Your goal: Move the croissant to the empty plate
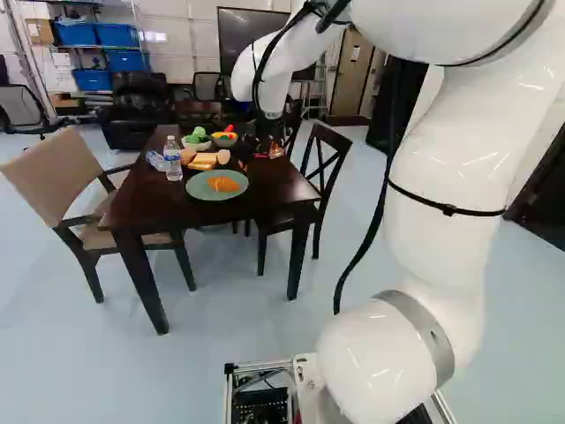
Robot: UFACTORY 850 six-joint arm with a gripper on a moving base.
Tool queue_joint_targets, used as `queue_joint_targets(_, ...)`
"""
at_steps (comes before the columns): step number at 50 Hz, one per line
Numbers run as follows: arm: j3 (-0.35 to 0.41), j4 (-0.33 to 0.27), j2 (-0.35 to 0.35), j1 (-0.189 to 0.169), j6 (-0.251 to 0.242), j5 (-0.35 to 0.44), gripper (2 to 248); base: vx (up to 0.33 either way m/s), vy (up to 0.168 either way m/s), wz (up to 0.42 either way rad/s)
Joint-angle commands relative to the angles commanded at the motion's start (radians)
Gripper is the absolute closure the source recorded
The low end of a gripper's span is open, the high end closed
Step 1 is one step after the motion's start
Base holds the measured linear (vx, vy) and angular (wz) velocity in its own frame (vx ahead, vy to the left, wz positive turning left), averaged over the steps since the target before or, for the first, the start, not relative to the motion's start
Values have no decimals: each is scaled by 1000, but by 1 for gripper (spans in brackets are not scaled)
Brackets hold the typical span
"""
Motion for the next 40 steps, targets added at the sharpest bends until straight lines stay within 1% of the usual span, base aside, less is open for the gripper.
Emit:
queue_joint_targets(16, 46, 12, 40, -49, 0, 0, 3, 0, 0, 0)
queue_joint_targets(40, 109, 91, 98, -126, 0, 9, 3, 0, 0, 0)
